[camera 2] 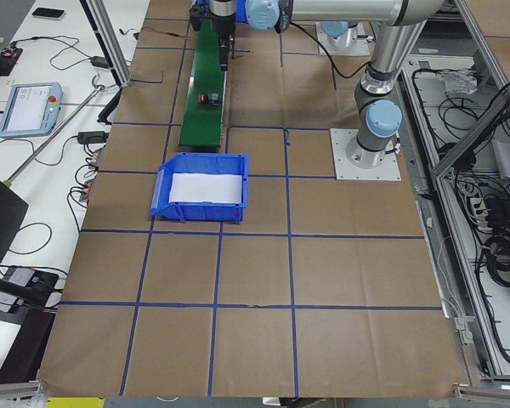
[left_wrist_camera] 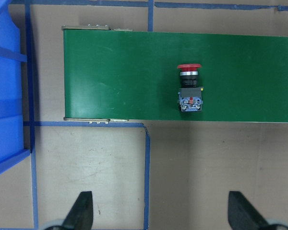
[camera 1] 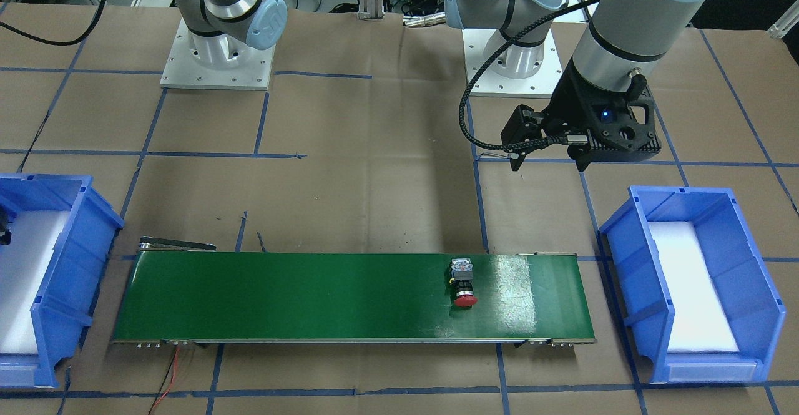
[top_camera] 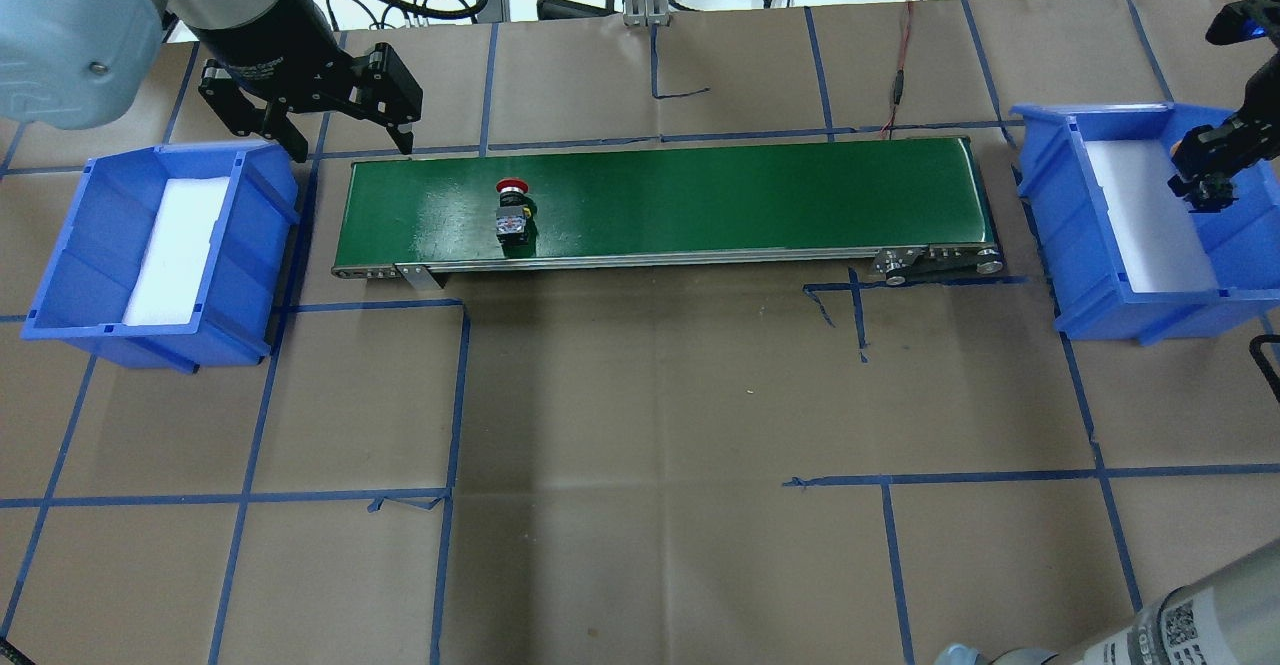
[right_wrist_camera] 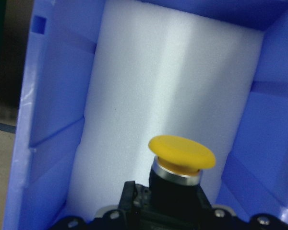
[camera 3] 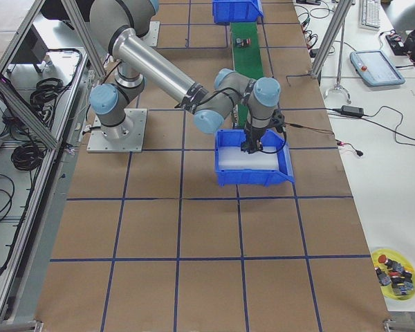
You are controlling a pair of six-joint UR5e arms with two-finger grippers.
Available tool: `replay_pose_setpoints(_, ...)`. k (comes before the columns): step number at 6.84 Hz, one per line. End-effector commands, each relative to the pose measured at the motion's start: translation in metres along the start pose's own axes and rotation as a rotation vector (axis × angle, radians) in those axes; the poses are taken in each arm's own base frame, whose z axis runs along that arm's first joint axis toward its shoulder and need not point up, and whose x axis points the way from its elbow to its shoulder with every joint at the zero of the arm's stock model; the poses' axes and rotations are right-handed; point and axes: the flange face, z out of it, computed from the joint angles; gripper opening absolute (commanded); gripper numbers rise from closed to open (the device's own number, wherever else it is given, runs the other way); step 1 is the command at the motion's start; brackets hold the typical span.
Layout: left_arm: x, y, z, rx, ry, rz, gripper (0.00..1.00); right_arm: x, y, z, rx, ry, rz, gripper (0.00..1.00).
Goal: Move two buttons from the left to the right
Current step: 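Lower the yellow button into the right-side bin and open the right gripper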
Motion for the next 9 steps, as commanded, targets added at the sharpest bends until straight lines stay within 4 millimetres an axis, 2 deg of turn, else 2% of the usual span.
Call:
replay_pose_setpoints(1,-0.002,0.003,0.004,-0.002,0.0,-0.002,1.0,-0.005,0.014,0.049,-0.024,-0.015,-0.001,0.04)
replay_pose_setpoints(3,-0.002,0.003,0.005,-0.002,0.002,0.001,1.0,-0.014,0.023,0.082,-0.033,-0.023,-0.007,0.04)
replay_pose_setpoints(5,-0.002,0.003,0.005,-0.002,0.0,0.001,1.0,-0.015,0.026,0.097,-0.047,-0.028,-0.007,0.06)
replay_pose_setpoints(6,-0.001,0.003,0.005,-0.001,0.0,0.003,1.0,-0.014,0.026,0.096,-0.049,-0.023,-0.006,0.44)
replay_pose_setpoints(7,-0.001,0.003,0.005,-0.002,0.0,0.003,1.0,-0.015,0.026,0.097,-0.049,-0.036,0.007,0.99)
replay_pose_setpoints(9,-0.001,0.003,0.005,-0.002,0.0,0.003,1.0,-0.014,0.025,0.087,-0.041,-0.019,0.01,1.0)
